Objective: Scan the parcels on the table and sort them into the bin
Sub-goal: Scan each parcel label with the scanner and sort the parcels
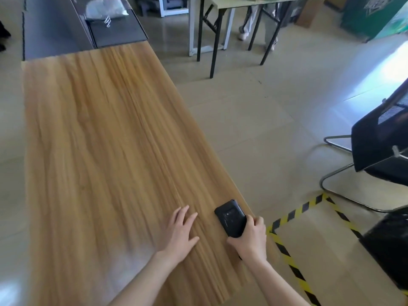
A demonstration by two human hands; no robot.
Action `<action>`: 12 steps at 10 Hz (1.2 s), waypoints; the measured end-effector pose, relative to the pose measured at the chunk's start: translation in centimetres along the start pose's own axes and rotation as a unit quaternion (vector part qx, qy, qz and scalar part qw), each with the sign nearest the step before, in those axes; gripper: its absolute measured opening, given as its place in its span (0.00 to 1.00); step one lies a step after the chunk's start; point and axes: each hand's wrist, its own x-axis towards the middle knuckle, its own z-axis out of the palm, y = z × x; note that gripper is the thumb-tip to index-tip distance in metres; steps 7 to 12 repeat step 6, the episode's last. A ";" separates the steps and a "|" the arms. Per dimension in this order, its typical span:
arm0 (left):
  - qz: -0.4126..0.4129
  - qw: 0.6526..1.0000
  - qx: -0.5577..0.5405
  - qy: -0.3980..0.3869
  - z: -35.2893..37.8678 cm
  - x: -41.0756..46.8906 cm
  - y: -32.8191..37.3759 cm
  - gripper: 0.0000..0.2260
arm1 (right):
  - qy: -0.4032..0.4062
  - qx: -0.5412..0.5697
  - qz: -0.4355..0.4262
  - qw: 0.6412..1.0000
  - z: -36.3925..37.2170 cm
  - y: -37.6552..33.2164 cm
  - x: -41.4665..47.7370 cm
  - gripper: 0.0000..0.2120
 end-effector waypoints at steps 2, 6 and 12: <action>0.009 1.000 0.012 0.000 0.3 -0.2 -0.3 0.31 | 0.011 -0.031 0.006 0.999 0.4 0.2 0.3 0.40; 0.023 0.998 0.015 -0.057 -1.2 0.1 -0.6 0.31 | 0.014 -0.111 -0.013 0.994 0.0 -0.3 -0.2 0.47; 0.023 0.998 0.015 -0.057 -1.2 0.1 -0.6 0.31 | 0.014 -0.111 -0.013 0.994 0.0 -0.3 -0.2 0.47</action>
